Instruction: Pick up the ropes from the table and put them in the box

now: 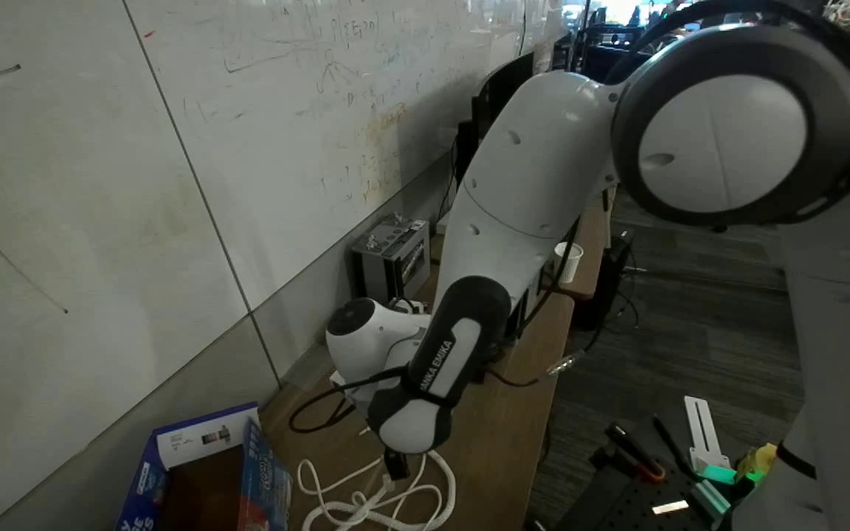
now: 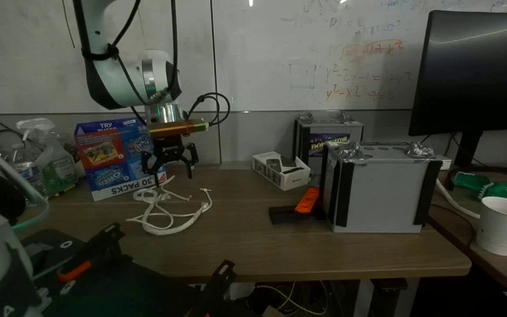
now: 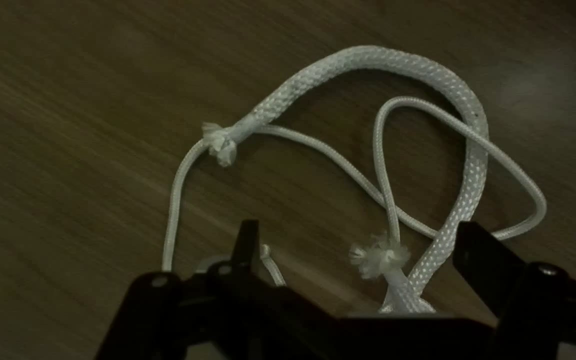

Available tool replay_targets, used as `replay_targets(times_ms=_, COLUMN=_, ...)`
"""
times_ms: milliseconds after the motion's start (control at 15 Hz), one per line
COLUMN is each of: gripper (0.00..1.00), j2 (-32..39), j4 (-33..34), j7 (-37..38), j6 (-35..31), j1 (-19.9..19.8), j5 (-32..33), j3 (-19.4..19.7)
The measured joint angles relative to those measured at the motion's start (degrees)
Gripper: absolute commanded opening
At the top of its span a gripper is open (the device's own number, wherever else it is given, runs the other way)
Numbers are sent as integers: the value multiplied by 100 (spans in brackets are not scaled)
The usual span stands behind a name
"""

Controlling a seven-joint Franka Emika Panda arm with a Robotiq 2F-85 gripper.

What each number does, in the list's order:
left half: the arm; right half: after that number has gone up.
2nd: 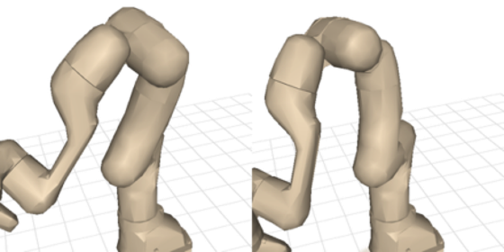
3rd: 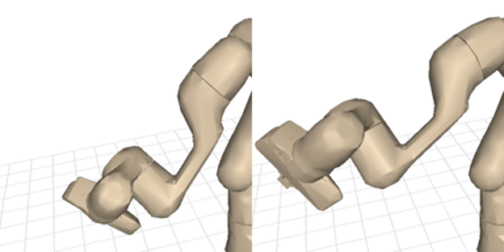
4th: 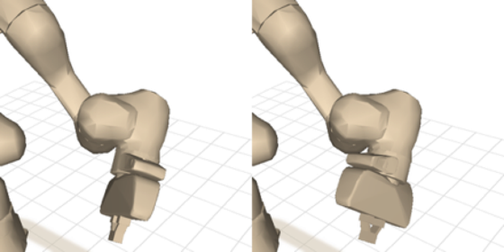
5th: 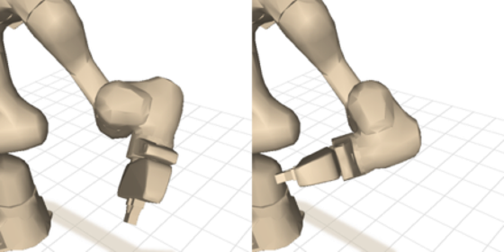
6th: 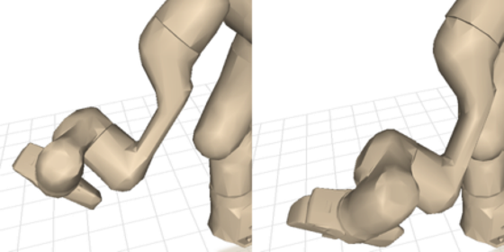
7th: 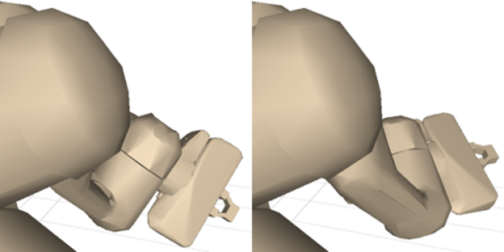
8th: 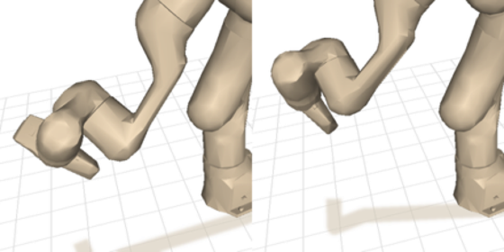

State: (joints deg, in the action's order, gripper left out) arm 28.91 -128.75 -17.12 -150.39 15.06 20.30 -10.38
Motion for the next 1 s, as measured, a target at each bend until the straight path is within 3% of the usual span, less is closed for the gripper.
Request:
replay_targets(times_ms=400, gripper=100, j2=753, j4=553, j7=415, j6=-360, j1=248, j5=20, j3=9)
replay_targets(times_ms=1000, gripper=100, j2=1211, j4=1015, j7=650, j6=-546, j1=521, j5=-25, j3=-35)
